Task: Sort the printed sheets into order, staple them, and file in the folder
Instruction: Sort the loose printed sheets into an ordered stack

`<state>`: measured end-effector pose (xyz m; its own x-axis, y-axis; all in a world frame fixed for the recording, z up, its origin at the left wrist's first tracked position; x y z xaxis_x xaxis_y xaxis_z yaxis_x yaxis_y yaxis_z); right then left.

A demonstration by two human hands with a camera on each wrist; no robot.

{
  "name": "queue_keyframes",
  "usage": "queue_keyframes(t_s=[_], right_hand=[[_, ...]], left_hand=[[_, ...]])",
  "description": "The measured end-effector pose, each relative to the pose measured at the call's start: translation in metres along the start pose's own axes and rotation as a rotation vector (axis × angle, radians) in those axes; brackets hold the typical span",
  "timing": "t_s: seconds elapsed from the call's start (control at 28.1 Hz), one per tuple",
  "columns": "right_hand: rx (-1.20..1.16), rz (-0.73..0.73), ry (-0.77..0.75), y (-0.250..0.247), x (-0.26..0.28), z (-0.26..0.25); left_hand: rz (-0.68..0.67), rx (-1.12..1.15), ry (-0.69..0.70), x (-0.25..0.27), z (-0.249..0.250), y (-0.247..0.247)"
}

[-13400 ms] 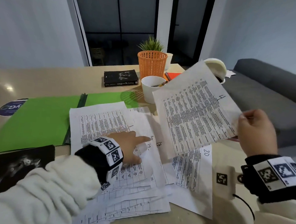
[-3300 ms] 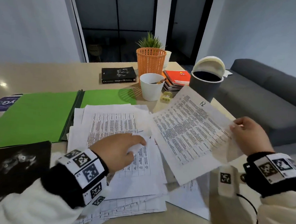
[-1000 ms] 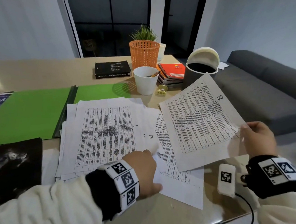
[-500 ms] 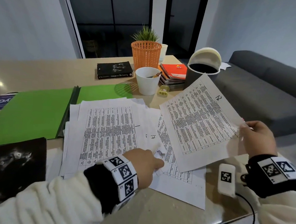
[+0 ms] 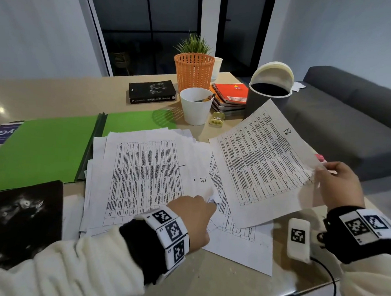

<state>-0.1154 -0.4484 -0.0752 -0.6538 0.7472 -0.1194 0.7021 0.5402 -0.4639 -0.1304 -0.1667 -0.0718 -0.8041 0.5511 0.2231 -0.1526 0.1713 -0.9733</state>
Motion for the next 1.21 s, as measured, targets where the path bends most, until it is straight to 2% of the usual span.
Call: queue_keyframes(t_s=[0.29, 0.61, 0.78, 0.93, 1.21], right_hand=[[0.002, -0.001, 0.022, -0.0011, 0.0026, -0.0017], [0.012, -0.003, 0.02, -0.0029, 0.0031, -0.0009], [0.016, 0.003, 0.017, -0.0048, 0.002, 0.0009], [0.007, 0.007, 0.012, -0.0054, 0.0008, 0.0024], [0.01, 0.011, 0.007, -0.0044, -0.0029, 0.0069]], left_hand=[[0.026, 0.003, -0.029, 0.001, 0.003, 0.0031], [-0.002, -0.031, -0.031, 0.0009, 0.0063, 0.0022], [-0.108, -0.003, 0.033, -0.0032, 0.0027, 0.0068], [-0.227, -0.095, 0.136, -0.0087, 0.0072, 0.0086], [-0.081, -0.015, 0.102, -0.0017, 0.0069, 0.0006]])
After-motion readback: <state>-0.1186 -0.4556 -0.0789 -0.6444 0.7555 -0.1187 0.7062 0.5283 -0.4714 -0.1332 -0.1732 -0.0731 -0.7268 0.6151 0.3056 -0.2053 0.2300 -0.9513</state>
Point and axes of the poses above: each hand's wrist, its own x-axis away from the middle knuckle, its own y-axis out of the palm, z = x × y, the point moved 1 cm from there along -x, towards the middle knuckle, and after that the axes turned 4 degrees about z, right-handed, at the moved point
